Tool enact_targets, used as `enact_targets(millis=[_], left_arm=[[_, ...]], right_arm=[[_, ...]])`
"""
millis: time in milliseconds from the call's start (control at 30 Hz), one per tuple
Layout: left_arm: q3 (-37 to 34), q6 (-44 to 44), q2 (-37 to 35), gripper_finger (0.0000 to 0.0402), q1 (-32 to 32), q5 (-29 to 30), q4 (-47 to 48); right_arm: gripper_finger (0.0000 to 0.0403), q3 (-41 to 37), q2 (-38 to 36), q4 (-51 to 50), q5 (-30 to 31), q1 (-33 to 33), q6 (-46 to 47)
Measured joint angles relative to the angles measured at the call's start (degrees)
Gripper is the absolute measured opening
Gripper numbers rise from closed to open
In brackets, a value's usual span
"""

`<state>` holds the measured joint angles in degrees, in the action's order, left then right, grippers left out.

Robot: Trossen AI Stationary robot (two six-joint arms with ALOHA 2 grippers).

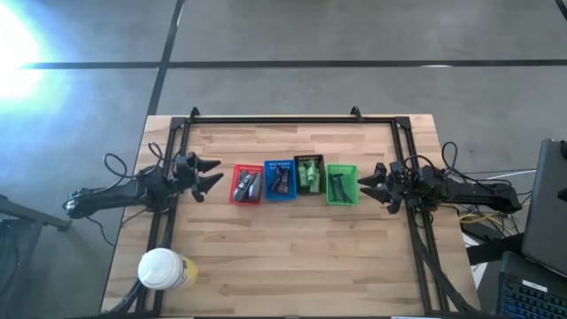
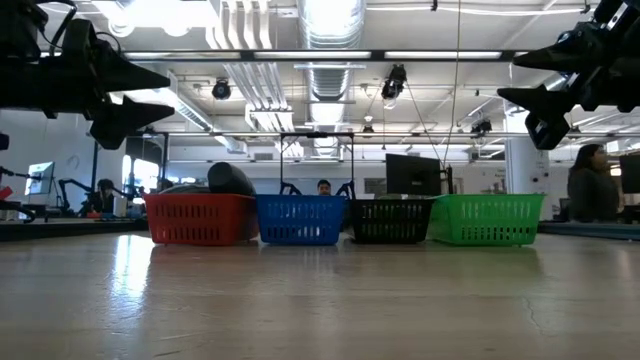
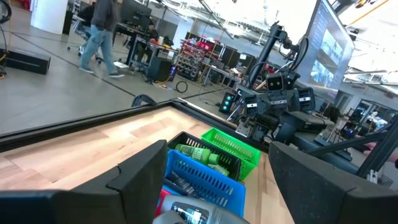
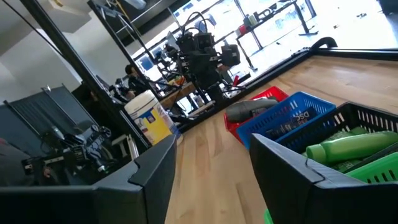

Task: Pick & Place Travel size toiletries
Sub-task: Return to Home Position

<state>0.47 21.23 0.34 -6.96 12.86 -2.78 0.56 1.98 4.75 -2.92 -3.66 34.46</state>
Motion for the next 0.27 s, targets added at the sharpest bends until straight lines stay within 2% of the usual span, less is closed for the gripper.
enact_targets(millis=[267], left_arm=[[0.0, 0.0, 0.1, 0.0287, 0.0, 0.0, 0.0]], right_arm=[[0.0182, 0.0, 0.0, 0.0, 0.0, 0.0, 0.0]])
